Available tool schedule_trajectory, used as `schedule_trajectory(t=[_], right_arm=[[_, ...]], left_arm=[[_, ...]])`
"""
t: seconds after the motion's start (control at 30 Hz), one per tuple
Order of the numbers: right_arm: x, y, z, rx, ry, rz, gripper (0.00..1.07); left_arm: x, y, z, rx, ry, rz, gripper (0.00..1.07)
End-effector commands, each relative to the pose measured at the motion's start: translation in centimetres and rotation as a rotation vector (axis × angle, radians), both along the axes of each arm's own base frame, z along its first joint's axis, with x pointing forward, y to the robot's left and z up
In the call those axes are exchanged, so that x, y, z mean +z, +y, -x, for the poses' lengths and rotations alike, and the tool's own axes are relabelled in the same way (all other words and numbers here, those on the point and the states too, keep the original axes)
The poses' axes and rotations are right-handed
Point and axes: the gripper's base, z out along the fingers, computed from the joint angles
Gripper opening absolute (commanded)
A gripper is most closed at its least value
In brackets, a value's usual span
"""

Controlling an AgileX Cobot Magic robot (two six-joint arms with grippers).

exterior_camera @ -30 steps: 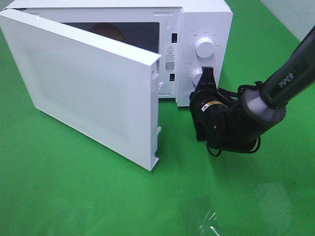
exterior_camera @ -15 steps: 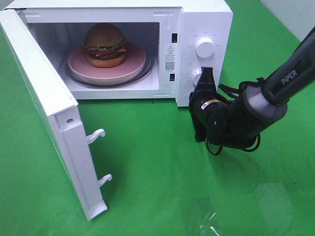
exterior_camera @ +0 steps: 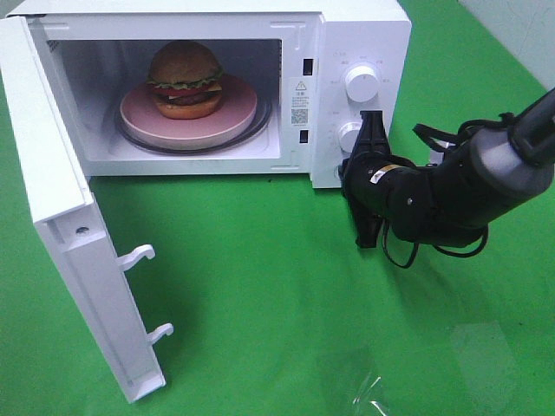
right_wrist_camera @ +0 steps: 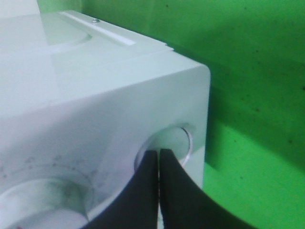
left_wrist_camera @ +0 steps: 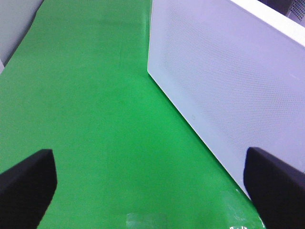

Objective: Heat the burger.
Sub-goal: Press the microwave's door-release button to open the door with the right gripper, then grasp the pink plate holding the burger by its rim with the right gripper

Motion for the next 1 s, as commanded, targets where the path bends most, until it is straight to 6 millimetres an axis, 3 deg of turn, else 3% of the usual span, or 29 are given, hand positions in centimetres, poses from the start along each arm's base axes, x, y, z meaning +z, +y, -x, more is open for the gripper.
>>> schedule_trajectory(t=[0.03, 0.17, 0.47, 0.8, 1.0], right_arm=[[0.5, -0.3, 1.6, 0.109, 0.068, 0.102, 0.0], [0.6, -0.7, 2.6, 0.141, 0.109, 0.145, 0.0], [3.5, -1.2, 4.6, 0.307, 0.046, 0.319, 0.0], [6.4, -1.3, 6.5, 0.631, 0.06, 0.665, 0.02], [7.3, -1.5, 7.6, 0.763, 0.077, 0.77, 0.03]], left_arm=[[0.0, 0.0, 0.2, -0.001, -0.022, 0.0, 1.0], [0.0, 0.0, 0.2, -0.001, -0.022, 0.0, 1.0], [0.0, 0.0, 0.2, -0.001, -0.022, 0.0, 1.0], [0.0, 0.0, 0.2, -0.001, -0.022, 0.0, 1.0], [0.0, 0.0, 0.2, -0.001, -0.022, 0.0, 1.0]])
